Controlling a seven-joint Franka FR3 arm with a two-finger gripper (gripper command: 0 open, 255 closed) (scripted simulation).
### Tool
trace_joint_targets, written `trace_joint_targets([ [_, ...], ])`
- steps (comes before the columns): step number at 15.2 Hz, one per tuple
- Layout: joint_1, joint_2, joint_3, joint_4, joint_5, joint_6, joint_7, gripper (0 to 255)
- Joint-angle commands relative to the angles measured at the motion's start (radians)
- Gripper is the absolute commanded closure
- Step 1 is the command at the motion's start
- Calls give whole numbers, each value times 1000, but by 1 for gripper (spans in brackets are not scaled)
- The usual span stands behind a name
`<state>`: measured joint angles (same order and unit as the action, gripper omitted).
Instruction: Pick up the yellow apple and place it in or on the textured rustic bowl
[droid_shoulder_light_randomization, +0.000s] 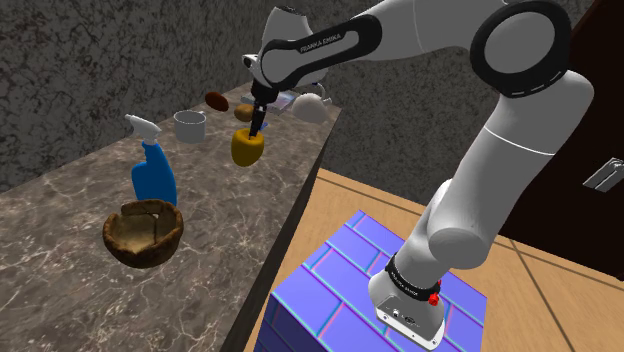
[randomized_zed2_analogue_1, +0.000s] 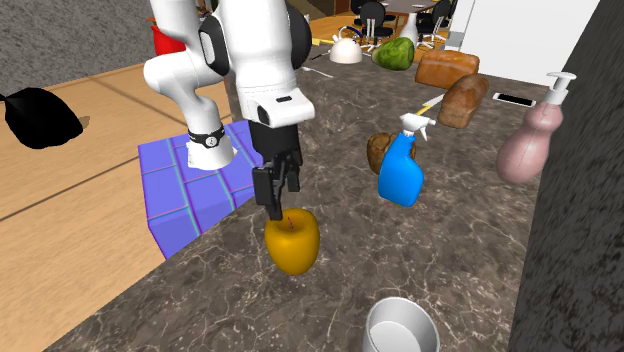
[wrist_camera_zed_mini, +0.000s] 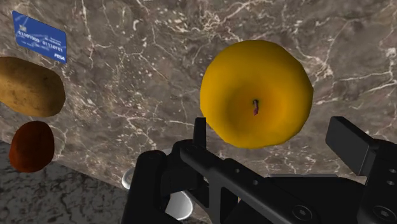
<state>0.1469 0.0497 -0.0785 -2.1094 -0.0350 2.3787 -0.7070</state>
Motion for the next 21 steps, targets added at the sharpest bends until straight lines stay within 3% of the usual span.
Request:
trace_joint_targets([
  [1,-1,19,-1,-4,2,23,-3,0],
  [10,-2,34,-1,-7,4,41,-4,0],
  [11,-2,34,-1,-7,4,41,-4,255],
  [21,-2,27,-1,-1,3,28,-4,255],
])
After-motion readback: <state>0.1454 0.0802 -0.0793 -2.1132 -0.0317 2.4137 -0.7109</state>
